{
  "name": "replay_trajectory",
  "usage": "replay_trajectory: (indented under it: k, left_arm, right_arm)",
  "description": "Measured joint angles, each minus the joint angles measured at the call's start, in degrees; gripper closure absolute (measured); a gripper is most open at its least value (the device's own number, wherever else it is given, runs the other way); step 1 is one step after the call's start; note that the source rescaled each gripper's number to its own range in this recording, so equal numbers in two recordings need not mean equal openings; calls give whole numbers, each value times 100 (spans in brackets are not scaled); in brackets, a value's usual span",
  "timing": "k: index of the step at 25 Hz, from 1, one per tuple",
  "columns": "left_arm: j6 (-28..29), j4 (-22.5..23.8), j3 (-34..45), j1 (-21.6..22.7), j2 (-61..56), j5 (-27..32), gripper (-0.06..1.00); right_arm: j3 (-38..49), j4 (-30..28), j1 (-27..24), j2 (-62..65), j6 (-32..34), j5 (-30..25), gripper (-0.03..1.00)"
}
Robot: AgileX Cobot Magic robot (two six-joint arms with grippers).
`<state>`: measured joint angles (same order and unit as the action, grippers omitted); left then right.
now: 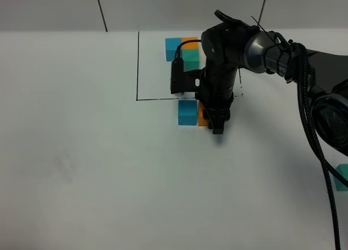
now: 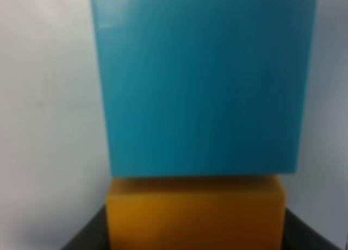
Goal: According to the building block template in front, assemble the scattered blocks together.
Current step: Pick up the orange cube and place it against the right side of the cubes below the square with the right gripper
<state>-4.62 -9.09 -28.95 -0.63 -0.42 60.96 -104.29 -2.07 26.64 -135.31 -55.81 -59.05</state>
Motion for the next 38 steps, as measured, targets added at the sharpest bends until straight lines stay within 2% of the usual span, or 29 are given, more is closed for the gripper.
replay_trajectory:
  k: [38]
  left_arm:
    - [0,0,0,0,0,0,58]
  right_arm:
    - [0,-13,15,0,176,50,95]
